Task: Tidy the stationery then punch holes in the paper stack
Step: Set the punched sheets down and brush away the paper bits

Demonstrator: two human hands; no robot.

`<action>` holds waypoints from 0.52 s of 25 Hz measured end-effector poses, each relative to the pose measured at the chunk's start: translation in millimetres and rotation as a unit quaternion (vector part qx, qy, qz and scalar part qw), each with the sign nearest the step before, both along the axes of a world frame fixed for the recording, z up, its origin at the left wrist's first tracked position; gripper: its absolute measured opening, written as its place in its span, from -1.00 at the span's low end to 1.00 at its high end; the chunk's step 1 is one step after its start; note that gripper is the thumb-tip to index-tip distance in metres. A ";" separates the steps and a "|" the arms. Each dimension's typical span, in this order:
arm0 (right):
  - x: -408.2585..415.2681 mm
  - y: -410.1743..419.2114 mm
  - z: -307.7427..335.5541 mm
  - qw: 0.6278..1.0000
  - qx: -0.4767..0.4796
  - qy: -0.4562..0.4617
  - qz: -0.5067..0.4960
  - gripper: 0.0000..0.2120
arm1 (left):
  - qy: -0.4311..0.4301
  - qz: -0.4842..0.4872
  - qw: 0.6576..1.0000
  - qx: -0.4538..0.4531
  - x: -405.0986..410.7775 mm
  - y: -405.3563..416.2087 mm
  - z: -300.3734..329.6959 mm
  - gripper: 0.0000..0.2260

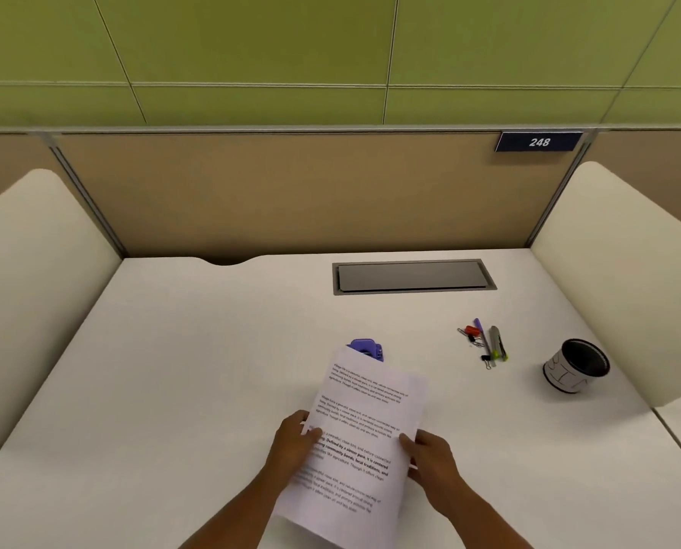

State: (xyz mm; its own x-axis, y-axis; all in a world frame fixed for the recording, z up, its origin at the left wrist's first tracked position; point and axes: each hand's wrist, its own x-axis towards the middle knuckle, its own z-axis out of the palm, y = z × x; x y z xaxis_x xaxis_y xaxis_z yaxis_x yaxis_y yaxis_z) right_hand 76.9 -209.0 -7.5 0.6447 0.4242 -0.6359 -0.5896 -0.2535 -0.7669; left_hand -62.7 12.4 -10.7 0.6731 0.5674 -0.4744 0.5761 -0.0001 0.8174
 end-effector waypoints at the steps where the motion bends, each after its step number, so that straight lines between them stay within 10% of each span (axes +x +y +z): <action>1: 4.6 5.6 5.3 1.000 0.007 -0.025 0.001 -0.85 | -0.013 0.005 1.000 0.003 -0.1 1.7 4.2 -0.79; 13: 13.9 44.0 49.4 0.960 0.052 -0.270 0.050 -0.79 | -0.108 0.023 0.994 0.019 -9.7 23.4 48.1 -0.73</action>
